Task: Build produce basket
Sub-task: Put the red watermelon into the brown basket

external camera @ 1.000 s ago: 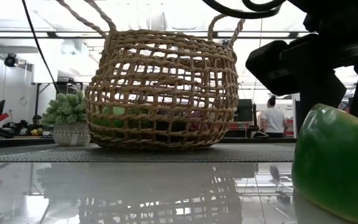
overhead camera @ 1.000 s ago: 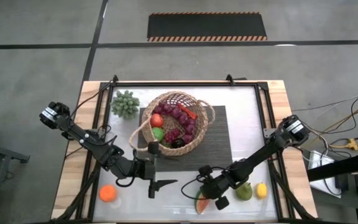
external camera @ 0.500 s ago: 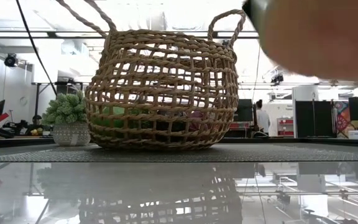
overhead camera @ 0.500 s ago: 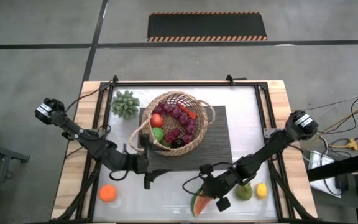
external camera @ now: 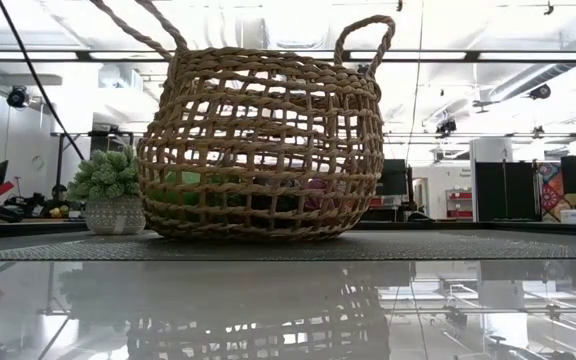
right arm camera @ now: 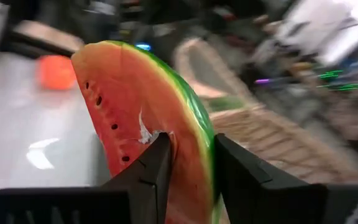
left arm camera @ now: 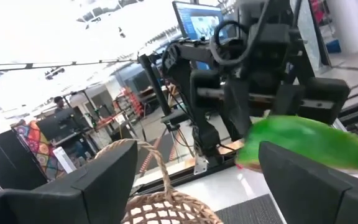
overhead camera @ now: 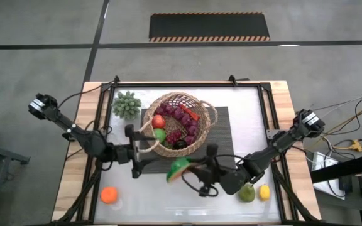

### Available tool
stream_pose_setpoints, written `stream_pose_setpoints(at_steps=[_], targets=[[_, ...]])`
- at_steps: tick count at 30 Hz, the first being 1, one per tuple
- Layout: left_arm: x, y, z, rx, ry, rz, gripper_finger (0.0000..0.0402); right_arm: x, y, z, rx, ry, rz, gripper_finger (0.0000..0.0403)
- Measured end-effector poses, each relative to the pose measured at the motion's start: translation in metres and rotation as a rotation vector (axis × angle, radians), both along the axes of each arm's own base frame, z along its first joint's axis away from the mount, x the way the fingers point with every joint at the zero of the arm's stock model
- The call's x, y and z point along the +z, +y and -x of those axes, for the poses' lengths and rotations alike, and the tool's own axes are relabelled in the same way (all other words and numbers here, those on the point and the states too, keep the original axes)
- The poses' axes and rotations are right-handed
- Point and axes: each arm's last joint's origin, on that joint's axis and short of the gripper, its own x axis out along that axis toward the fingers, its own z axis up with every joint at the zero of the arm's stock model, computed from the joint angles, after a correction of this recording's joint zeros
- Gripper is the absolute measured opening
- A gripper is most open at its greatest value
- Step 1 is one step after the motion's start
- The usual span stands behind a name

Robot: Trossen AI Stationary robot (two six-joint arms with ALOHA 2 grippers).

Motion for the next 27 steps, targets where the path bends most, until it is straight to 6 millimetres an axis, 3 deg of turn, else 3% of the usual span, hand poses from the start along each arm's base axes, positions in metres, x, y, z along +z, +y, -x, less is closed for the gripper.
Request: stream_pose_setpoints(at_steps=[7,12,16,27], targets=[[0.0,0.011,0.018,-0.004,-0.037,0.034,0.0315,0.026,-0.03,-0.037,-0.201,-0.005,0.181,0.0098],[0.0,0.018,0.028,-0.003,-0.057,0.047,0.0315,0.035,-0.07,-0.06,-0.361,0.026,0.218,0.0098],[-0.001,0.022,0.034,0.002,-0.066,0.049,0.0315,0.042,-0.105,-0.068,-0.456,0.065,0.197,0.0098],[0.005,0.035,0.052,0.021,-0.125,0.068,0.0315,0.02,-0.191,-0.072,-0.479,0.227,-0.089,0.0098]])
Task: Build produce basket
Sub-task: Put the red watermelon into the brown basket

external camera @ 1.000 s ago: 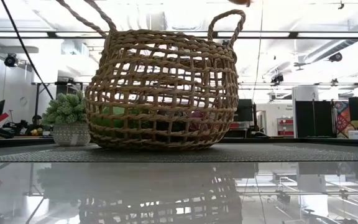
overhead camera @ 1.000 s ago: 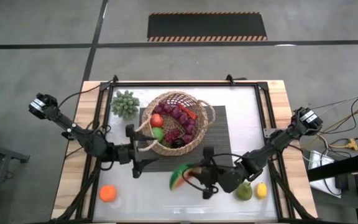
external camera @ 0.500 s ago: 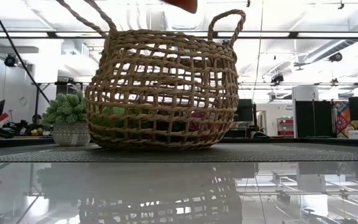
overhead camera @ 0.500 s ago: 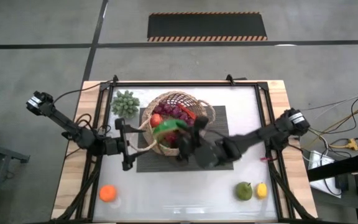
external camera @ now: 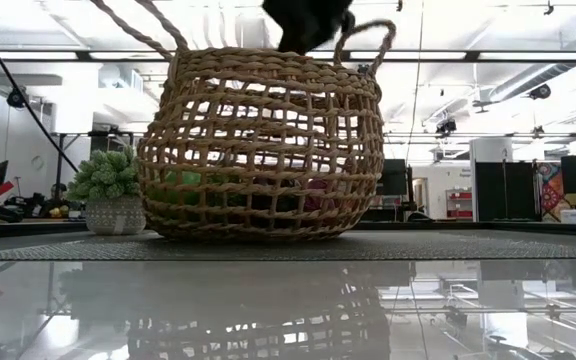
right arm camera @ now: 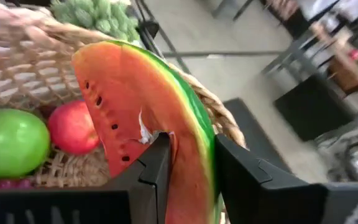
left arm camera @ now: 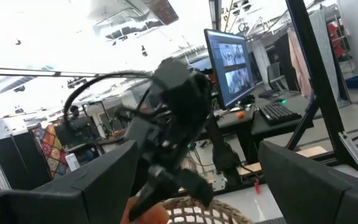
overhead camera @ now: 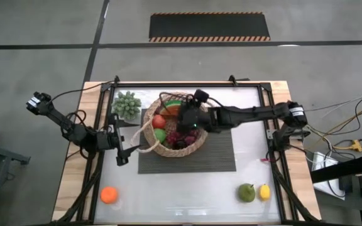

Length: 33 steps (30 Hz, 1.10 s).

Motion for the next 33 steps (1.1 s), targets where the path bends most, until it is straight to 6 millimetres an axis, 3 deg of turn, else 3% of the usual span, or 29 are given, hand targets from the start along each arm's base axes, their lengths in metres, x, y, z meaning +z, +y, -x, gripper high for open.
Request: stream_pose_setpoints(at_steps=[4,15,26,33], targets=[[-0.001,0.001,0.001,0.005,0.002,-0.016,0.0315,-0.012,-0.017,-0.004,-0.034,0.032,-0.028,0.0098],[-0.002,0.0,0.001,0.007,0.004,-0.025,0.0315,-0.04,-0.029,-0.018,-0.103,0.143,0.073,0.0101],[-0.002,0.0,0.001,0.007,0.005,-0.026,0.0315,-0.067,-0.032,-0.033,-0.158,0.226,0.194,0.0166],[-0.002,0.0,0.0,0.007,0.006,-0.026,0.0315,-0.055,-0.033,-0.036,-0.162,0.191,0.19,0.0195]])
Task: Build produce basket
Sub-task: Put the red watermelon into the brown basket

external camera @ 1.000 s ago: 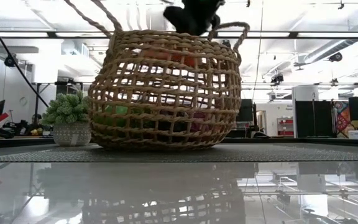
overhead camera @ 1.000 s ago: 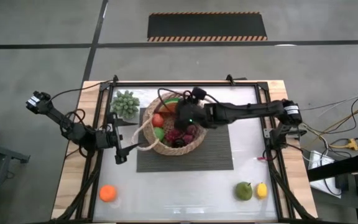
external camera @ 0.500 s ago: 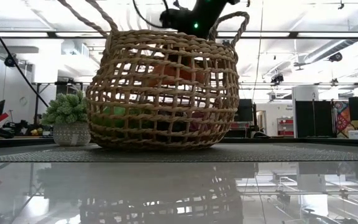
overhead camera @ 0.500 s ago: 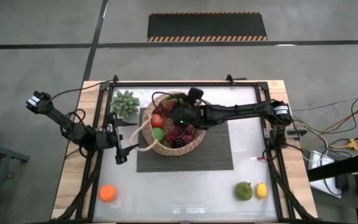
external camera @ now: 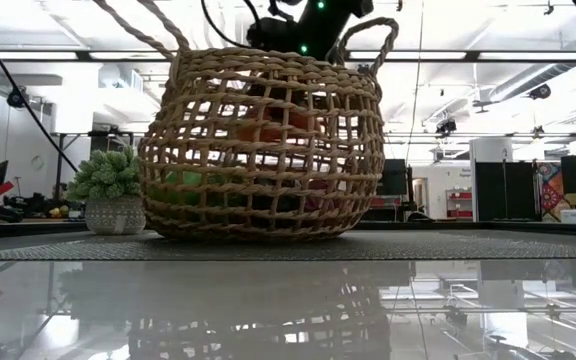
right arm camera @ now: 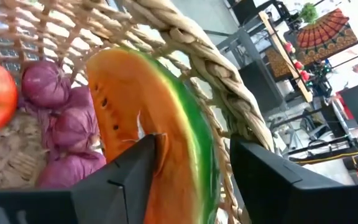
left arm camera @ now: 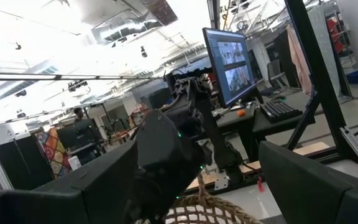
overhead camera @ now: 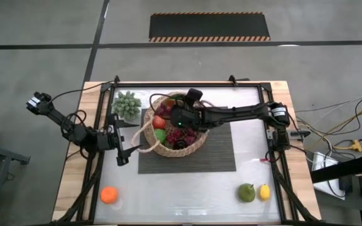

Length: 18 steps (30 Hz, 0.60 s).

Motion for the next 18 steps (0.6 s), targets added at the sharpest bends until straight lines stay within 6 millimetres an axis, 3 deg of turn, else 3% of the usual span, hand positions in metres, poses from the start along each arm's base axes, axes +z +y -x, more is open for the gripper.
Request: stream_pose_setpoints(at_steps=[7,18], targets=[[0.0,0.0,0.0,0.0,0.0,0.001,0.0315,0.017,0.001,-0.003,0.017,-0.035,-0.013,0.0198],[0.0,0.0,0.0,-0.001,0.002,0.0,0.0315,0.015,0.001,-0.002,0.027,0.003,-0.004,0.0195]])
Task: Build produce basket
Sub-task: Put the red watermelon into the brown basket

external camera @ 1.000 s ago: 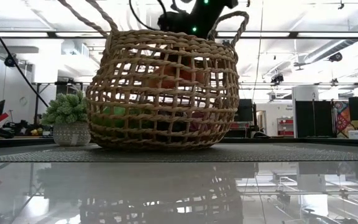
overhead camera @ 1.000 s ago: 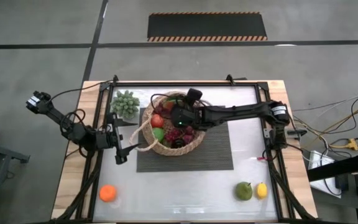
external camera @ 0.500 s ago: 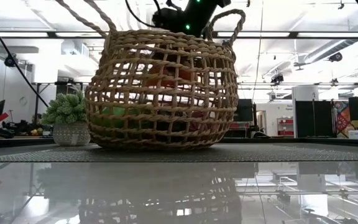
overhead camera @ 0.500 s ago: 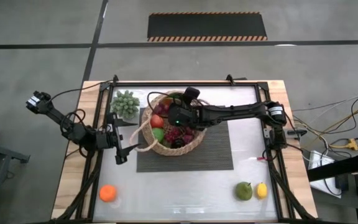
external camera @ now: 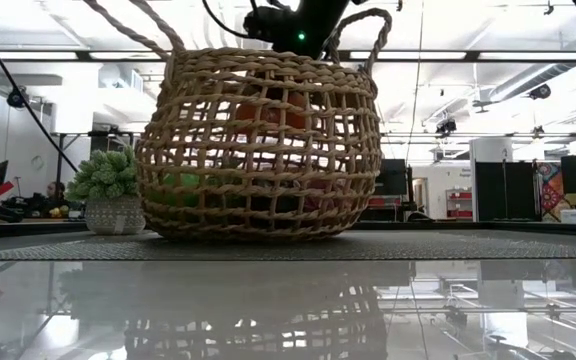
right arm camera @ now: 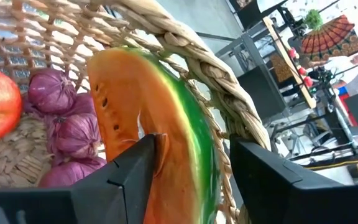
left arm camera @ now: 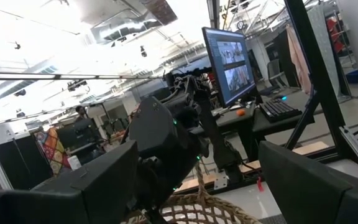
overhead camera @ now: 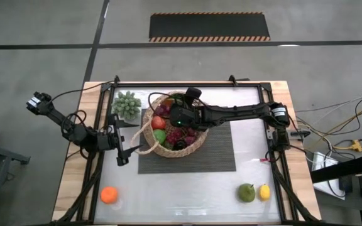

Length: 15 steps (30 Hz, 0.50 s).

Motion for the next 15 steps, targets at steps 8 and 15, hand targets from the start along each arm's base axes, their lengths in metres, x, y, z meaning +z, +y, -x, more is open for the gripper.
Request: stream_pose_setpoints(at_steps=[8,15], targets=[[-0.0005,-0.0004,-0.0007,0.0,0.003,-0.002,0.0315,-0.0004,0.0,0.0001,0.003,0.008,0.003,0.0191],[-0.0005,-0.0004,-0.0007,0.0,0.003,-0.002,0.0315,-0.0014,-0.0001,0.0011,-0.015,-0.008,-0.013,0.0248]])
